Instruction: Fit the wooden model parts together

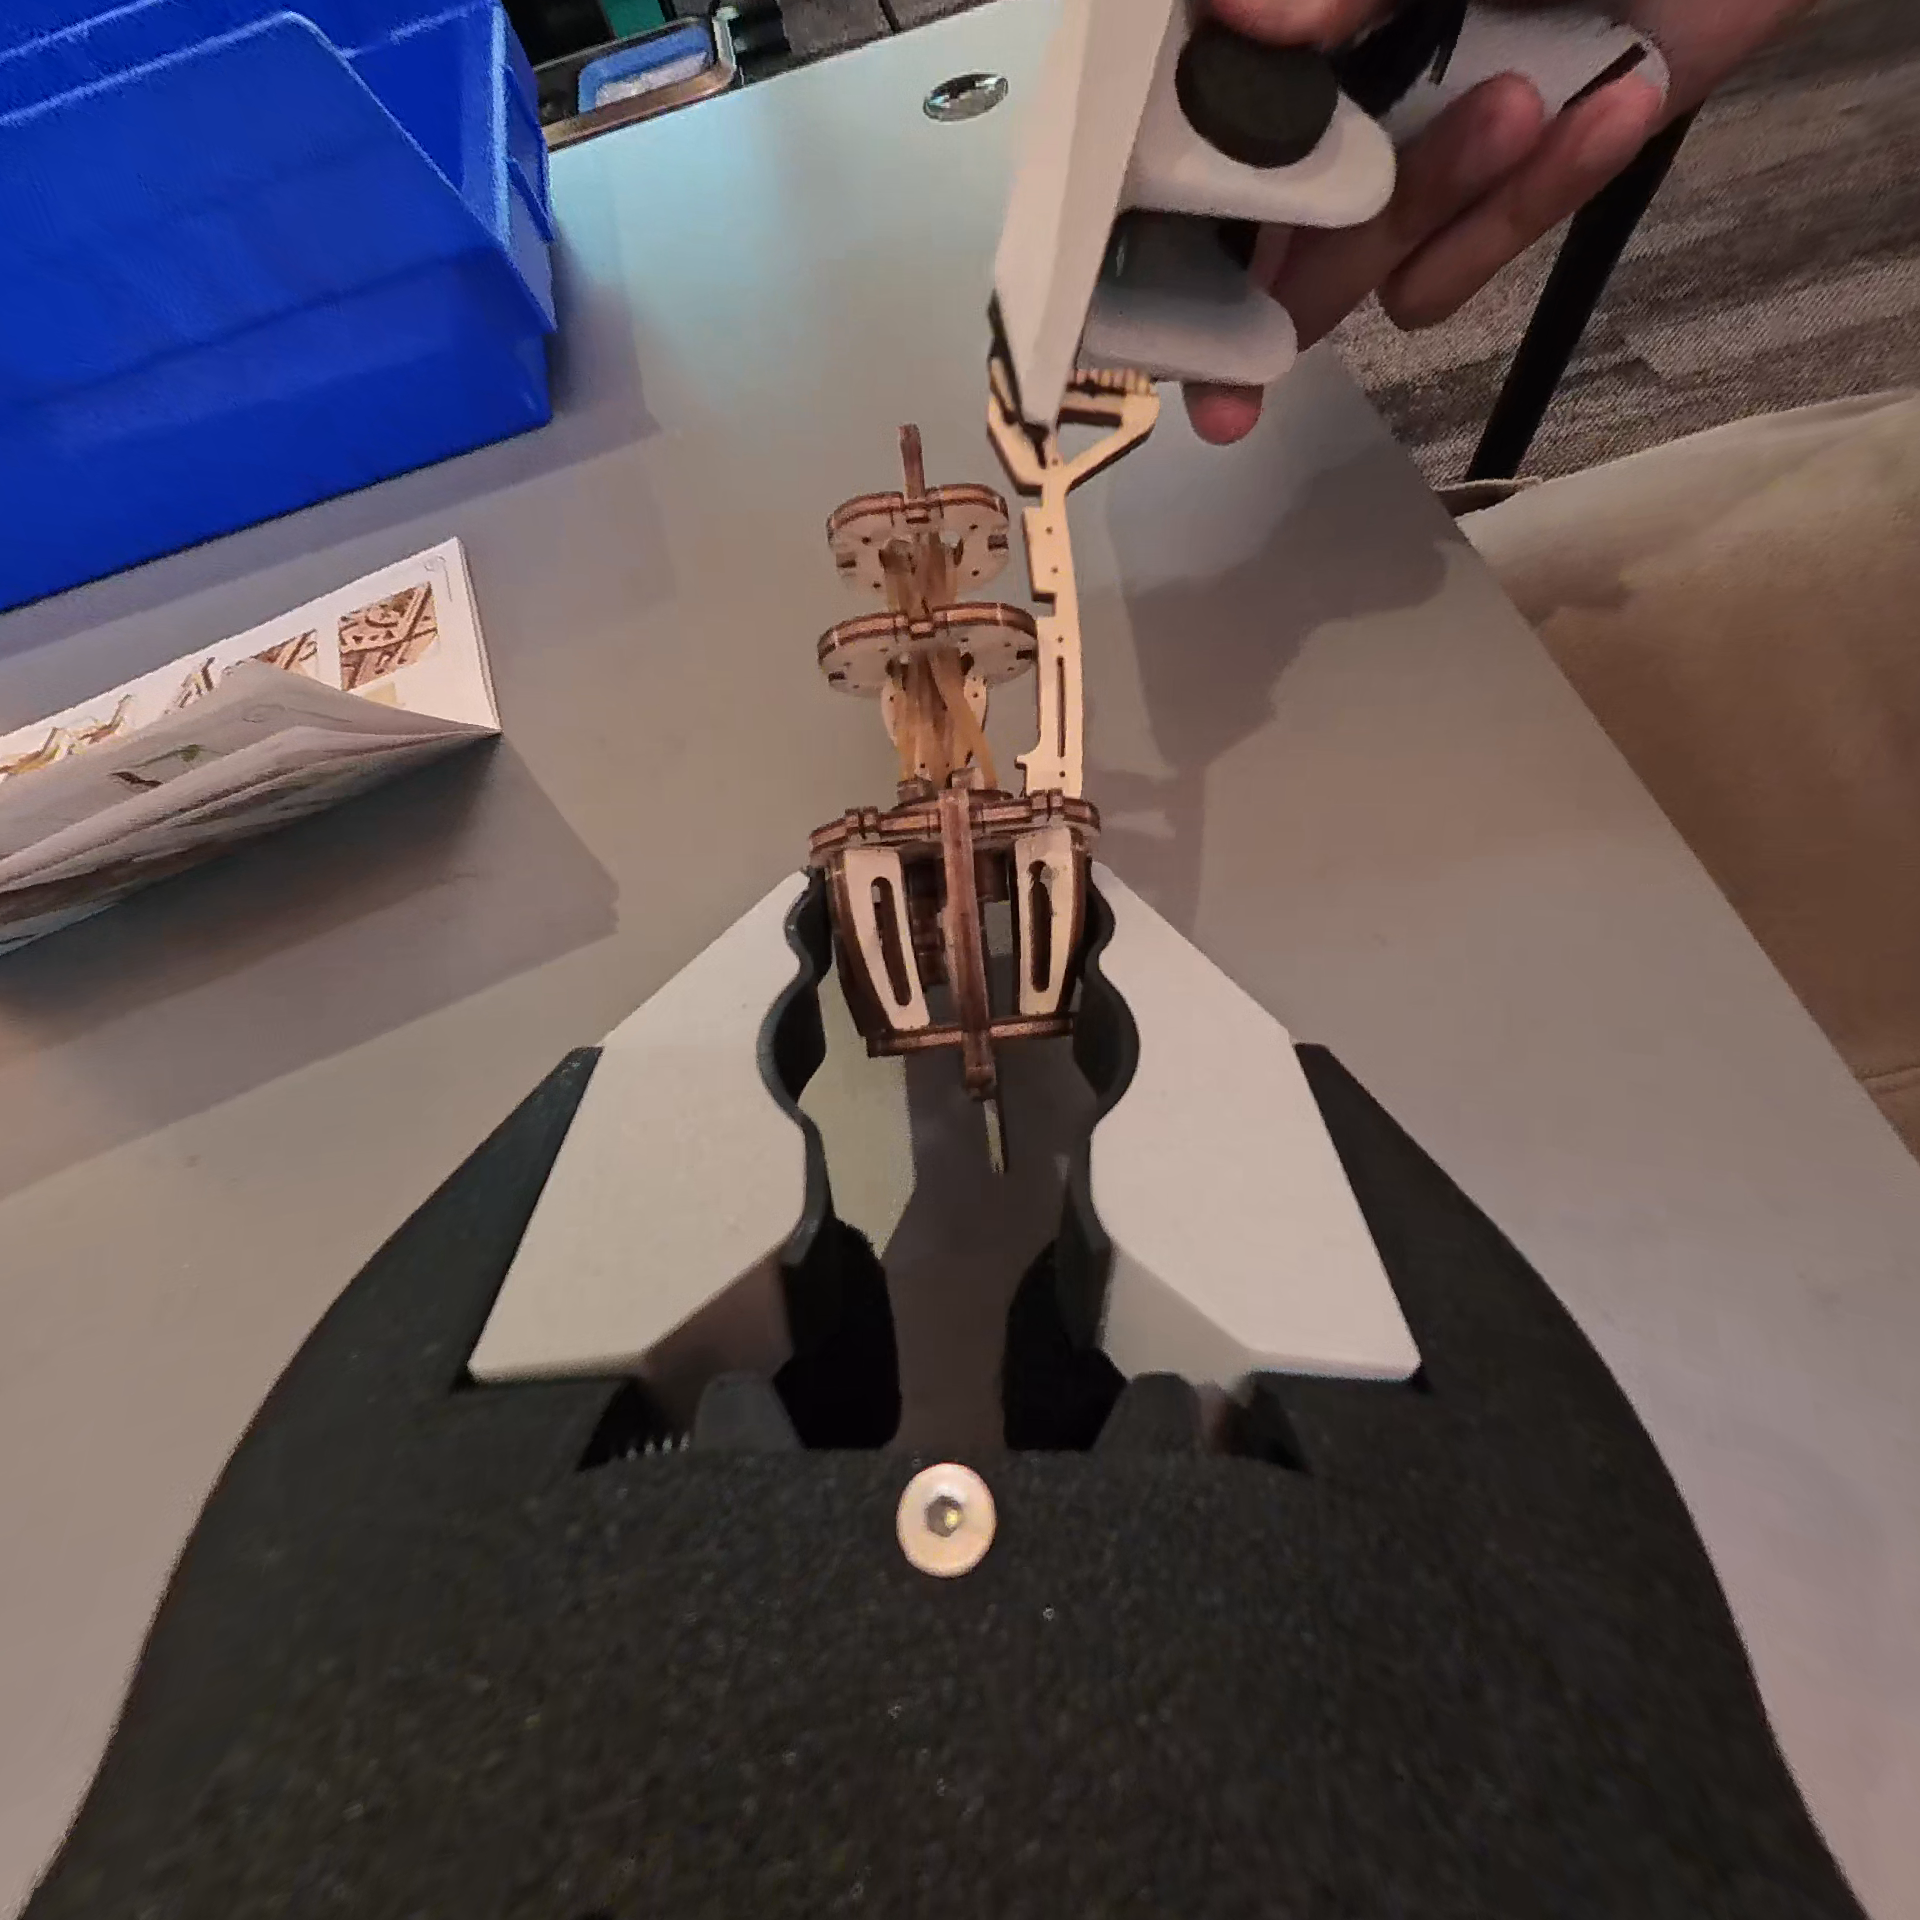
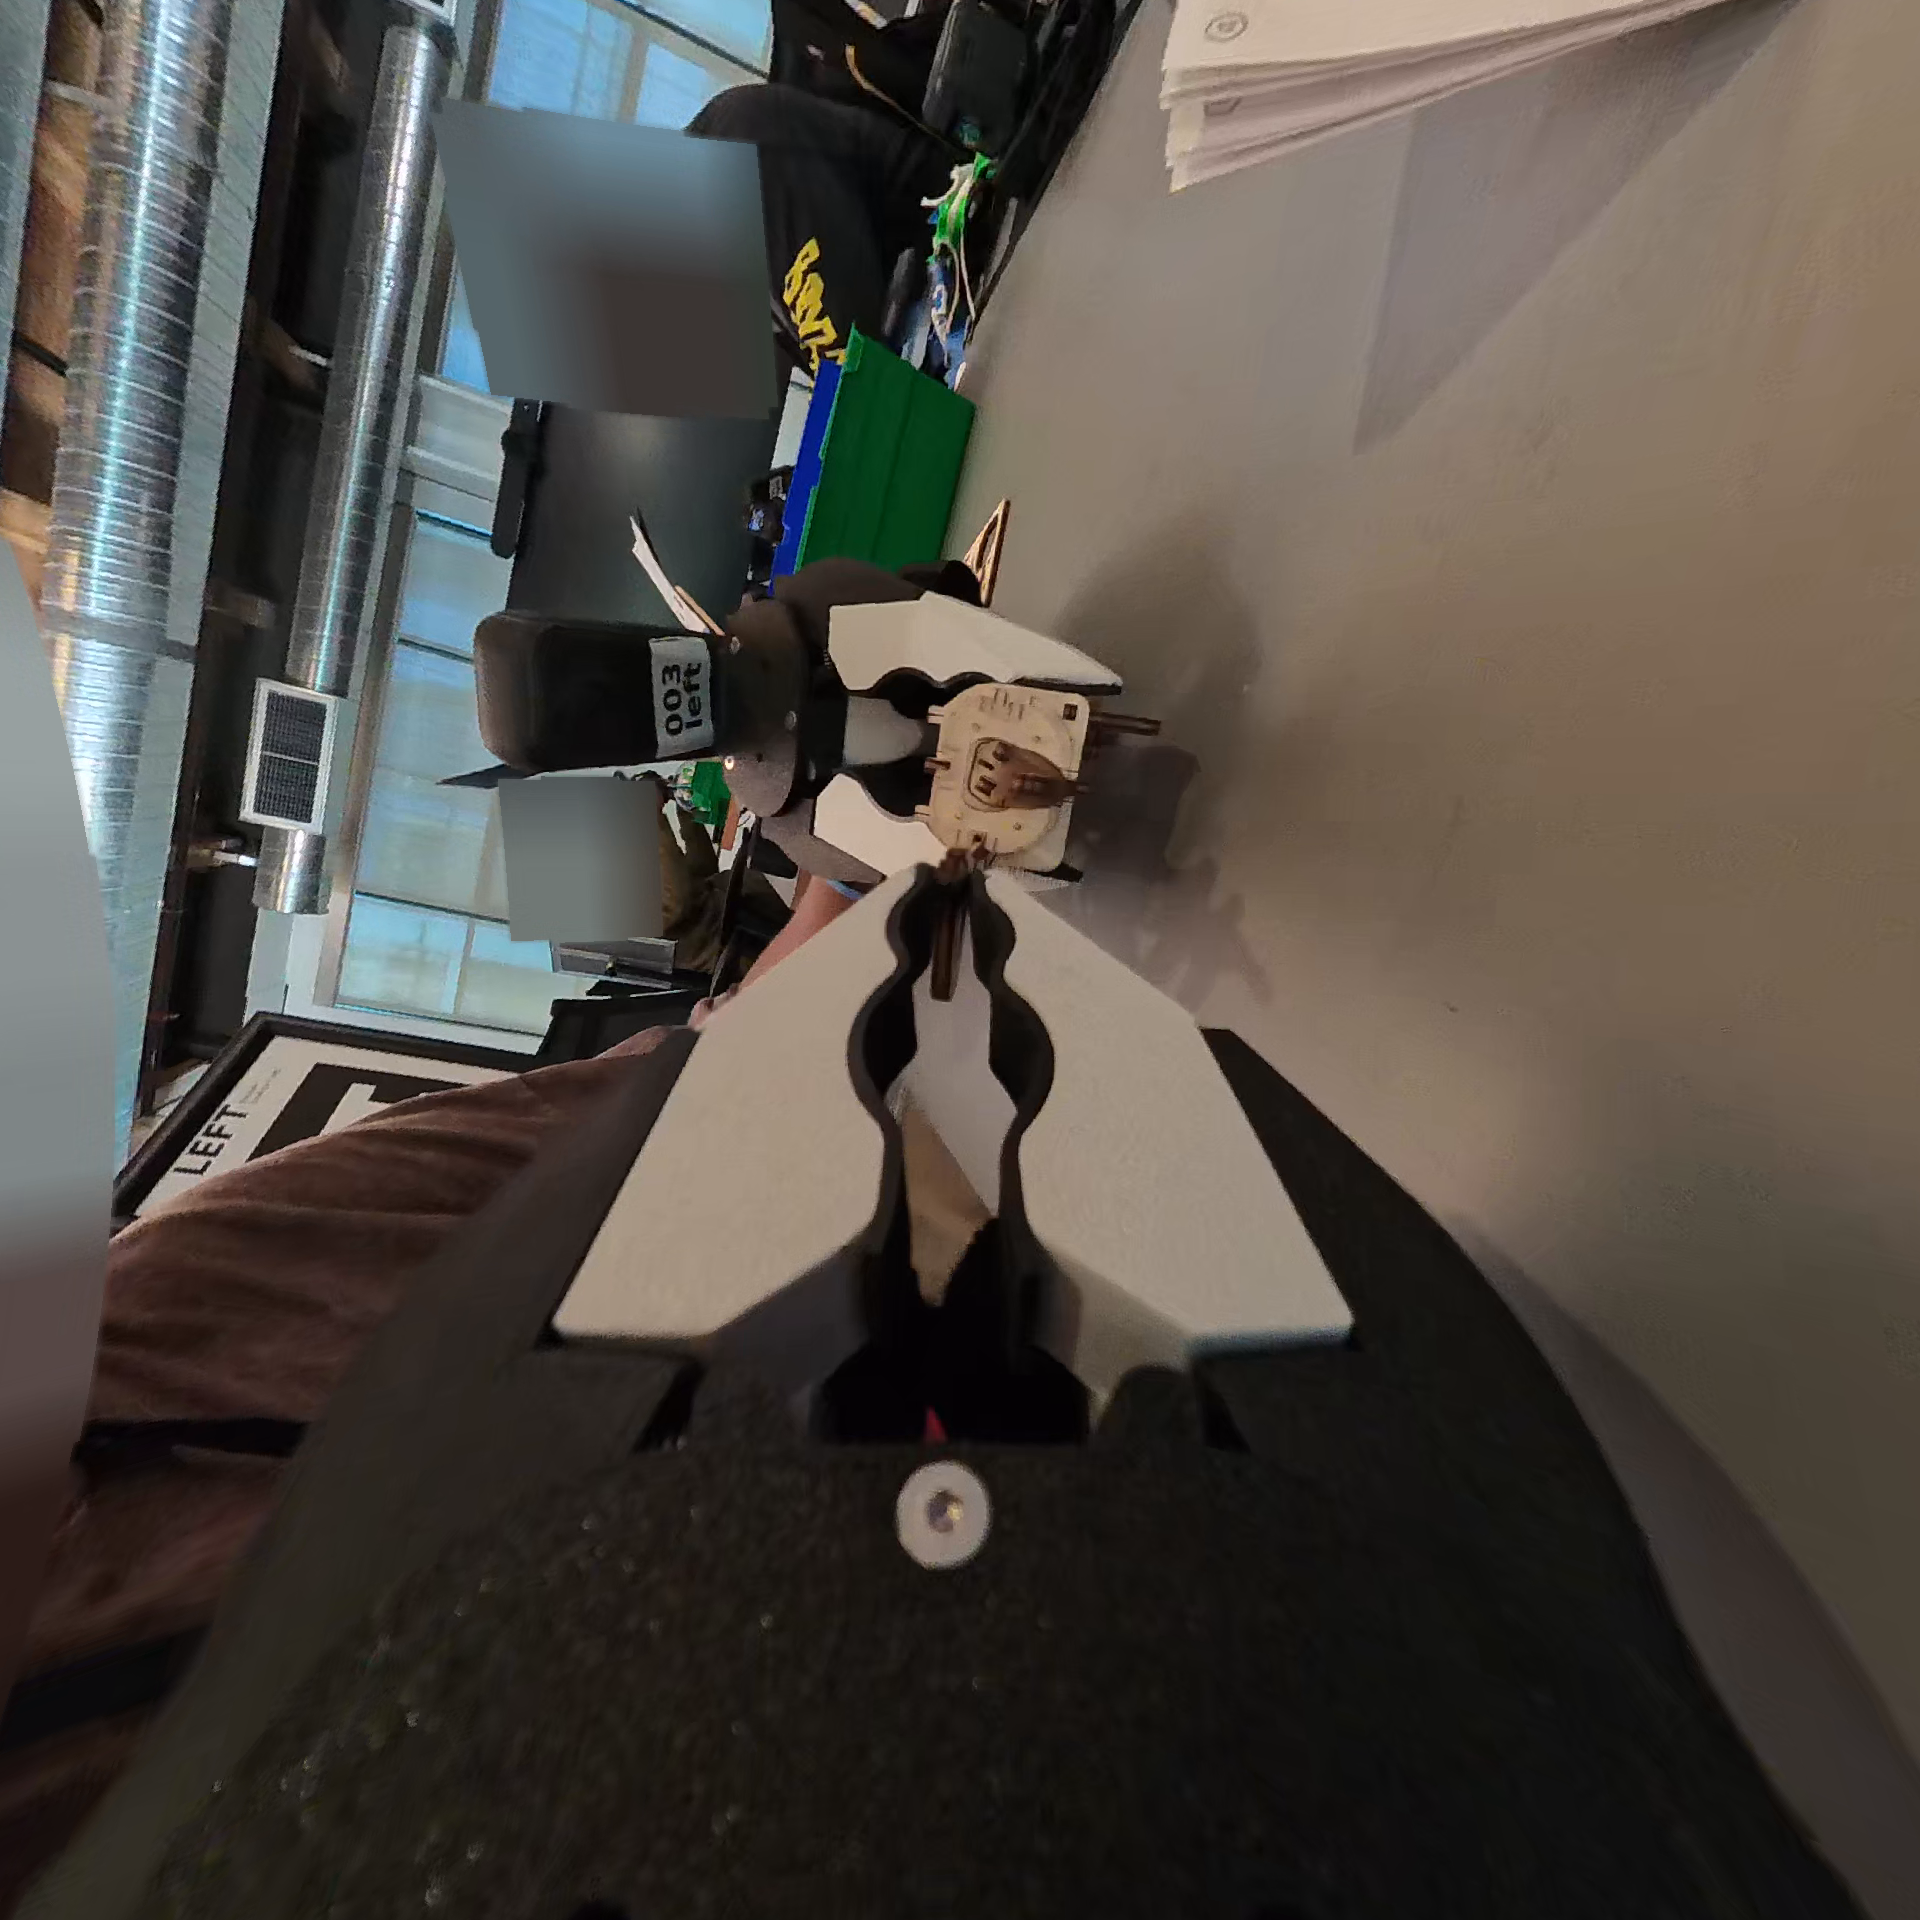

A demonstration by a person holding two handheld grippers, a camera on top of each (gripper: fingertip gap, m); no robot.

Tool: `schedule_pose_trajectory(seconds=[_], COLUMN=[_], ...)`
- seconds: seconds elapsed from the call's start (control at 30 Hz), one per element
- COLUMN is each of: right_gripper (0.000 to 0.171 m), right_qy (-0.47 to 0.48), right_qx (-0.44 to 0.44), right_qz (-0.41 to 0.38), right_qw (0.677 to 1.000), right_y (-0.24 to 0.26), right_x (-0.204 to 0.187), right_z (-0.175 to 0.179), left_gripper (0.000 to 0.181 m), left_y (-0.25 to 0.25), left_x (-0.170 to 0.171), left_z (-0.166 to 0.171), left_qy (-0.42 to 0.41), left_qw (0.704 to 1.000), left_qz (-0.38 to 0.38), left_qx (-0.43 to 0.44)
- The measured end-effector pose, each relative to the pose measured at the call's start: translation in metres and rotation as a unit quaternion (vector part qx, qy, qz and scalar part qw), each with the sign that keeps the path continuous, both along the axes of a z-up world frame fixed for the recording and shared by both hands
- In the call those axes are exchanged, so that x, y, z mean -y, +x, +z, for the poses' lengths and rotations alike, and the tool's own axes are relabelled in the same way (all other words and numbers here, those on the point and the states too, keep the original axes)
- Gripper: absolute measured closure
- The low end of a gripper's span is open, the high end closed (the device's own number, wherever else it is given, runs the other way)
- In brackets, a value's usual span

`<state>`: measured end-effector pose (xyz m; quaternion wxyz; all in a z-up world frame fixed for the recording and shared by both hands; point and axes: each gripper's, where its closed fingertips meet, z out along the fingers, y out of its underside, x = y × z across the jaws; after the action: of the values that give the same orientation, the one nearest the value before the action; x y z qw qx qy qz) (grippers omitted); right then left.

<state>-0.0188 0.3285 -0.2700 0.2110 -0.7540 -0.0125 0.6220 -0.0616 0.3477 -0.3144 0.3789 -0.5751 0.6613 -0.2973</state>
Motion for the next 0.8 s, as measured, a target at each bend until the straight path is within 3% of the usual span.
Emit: schedule_pose_trajectory(seconds=[0.3, 0.67, 0.8], right_gripper=[0.166, 0.168, 0.168], right_qy=[0.046, 0.092, 0.073], right_qx=[0.027, 0.122, 0.117], right_qz=[0.01, -0.022, -0.023], right_qw=[0.999, 0.988, 0.99], right_y=[-0.001, -0.004, -0.002], right_x=[-0.001, -0.005, -0.006], right_z=[0.002, -0.005, -0.01], left_gripper=[0.14, 0.141, 0.14], left_y=[-0.001, -0.001, -0.001], left_x=[0.001, -0.006, -0.005], left_z=[0.002, -0.01, -0.012], left_qy=[-0.015, 0.037, 0.041], left_qw=[1.0, 0.999, 0.998], left_qz=[-0.004, 0.019, 0.019], left_qx=[0.005, -0.035, -0.041])
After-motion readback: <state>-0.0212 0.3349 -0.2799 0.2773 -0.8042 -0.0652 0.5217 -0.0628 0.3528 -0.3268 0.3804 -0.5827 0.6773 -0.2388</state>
